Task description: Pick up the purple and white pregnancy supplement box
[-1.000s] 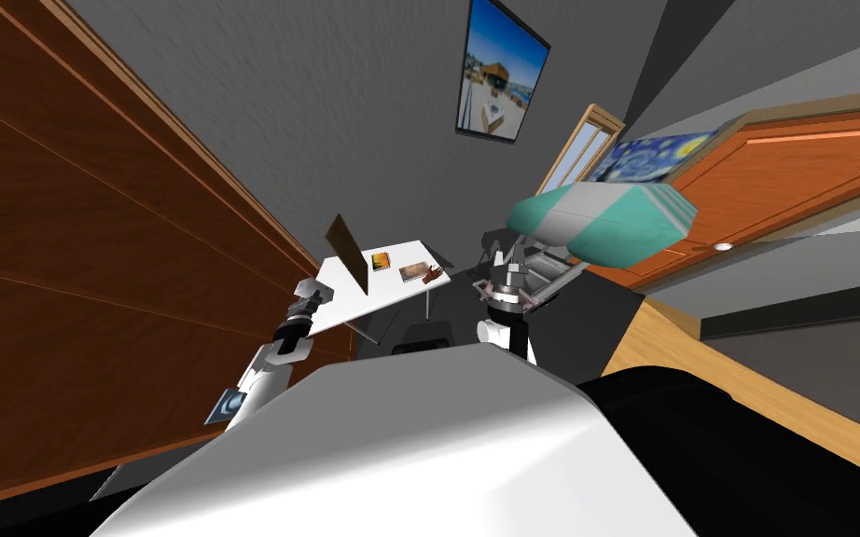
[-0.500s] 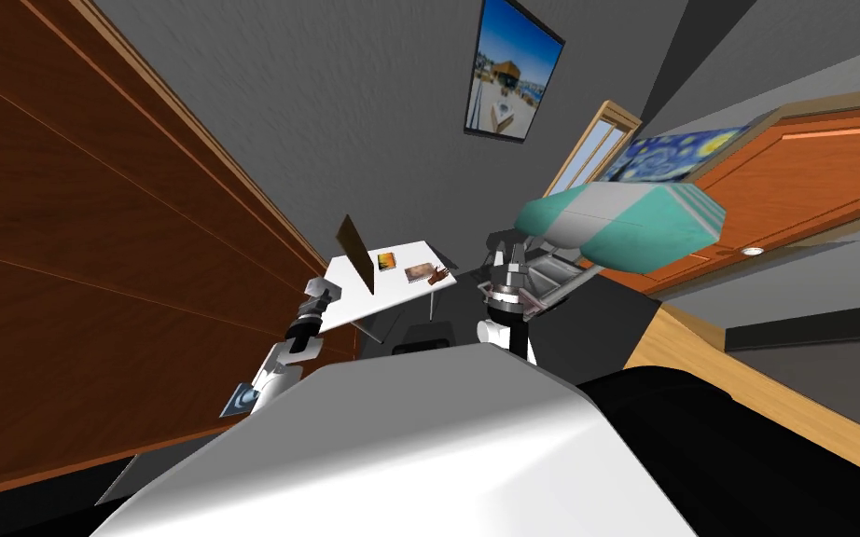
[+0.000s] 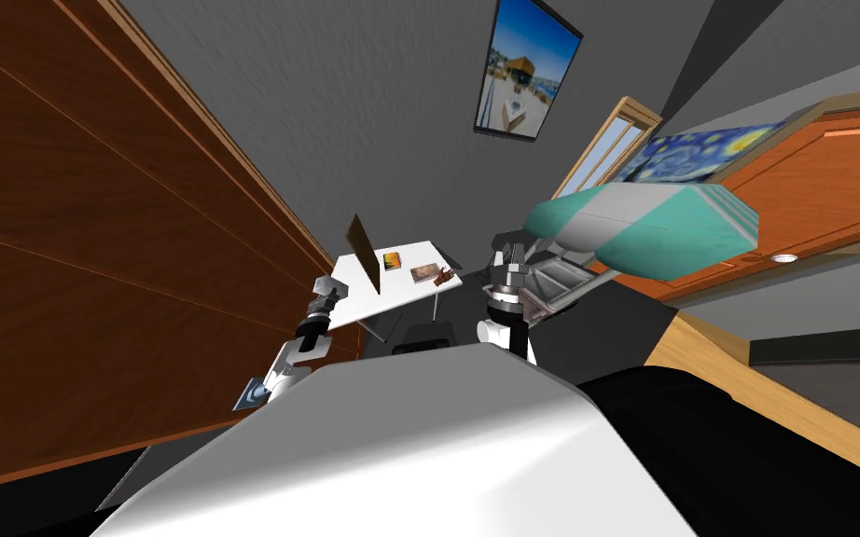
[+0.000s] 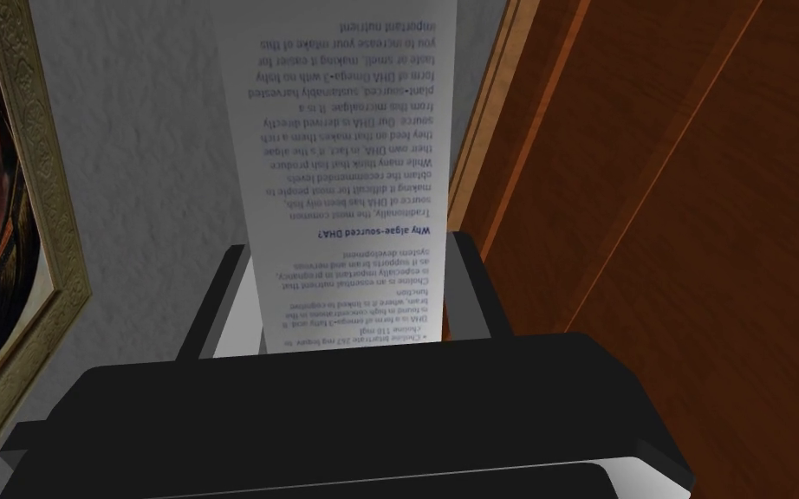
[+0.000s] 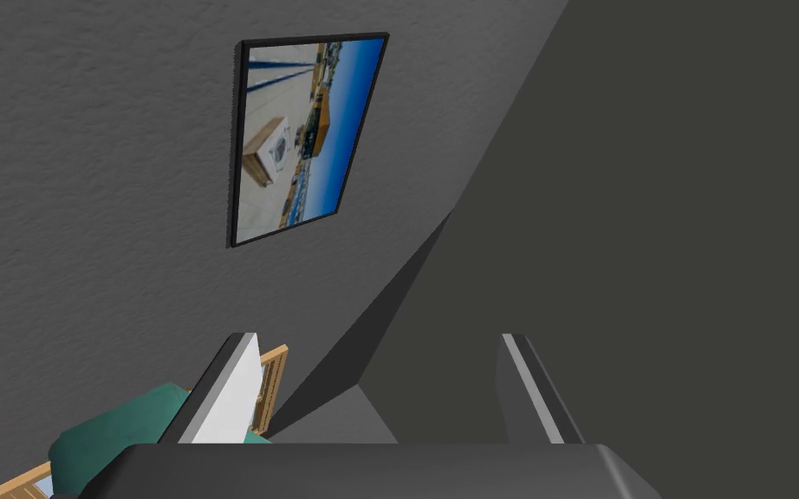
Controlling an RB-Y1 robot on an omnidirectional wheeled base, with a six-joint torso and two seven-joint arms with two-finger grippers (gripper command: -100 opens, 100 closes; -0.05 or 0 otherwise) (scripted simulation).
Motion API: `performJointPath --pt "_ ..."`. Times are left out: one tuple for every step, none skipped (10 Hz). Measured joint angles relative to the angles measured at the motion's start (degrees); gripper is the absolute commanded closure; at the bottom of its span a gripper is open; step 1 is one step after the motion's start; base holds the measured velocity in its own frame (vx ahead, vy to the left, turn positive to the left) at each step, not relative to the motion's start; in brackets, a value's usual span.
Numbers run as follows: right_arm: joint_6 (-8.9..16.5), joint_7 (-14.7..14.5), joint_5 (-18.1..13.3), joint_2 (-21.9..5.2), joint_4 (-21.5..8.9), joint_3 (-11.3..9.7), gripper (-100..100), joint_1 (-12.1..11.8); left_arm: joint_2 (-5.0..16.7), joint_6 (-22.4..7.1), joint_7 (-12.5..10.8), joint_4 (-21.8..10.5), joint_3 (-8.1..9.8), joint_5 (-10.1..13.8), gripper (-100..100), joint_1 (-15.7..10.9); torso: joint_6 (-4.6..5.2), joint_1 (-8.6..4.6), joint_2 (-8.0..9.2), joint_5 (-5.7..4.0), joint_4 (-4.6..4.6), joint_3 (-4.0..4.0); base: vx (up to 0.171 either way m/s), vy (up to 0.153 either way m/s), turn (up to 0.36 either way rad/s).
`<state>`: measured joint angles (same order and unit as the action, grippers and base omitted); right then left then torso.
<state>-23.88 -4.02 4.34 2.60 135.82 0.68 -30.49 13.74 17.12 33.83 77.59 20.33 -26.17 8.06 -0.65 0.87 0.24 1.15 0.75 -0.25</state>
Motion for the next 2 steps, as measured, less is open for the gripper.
performJointPath --pt "0.0 0.0 0.0 0.0 0.0 0.0 0 0.0 -0.8 -0.7 0.3 1.9 -0.61 0.1 100 0.7 0.02 -0.01 0.01 -0.04 -0.04 0.02 0.007 0.014 0.001" --pt "0.0 0.0 0.0 0.0 0.0 0.0 0 0.0 -0.9 -0.8 0.3 2.1 -0.66 0.1 0 0.8 0.02 -0.08 0.03 -0.05 -0.03 0.03 0.000 0.000 0.000"
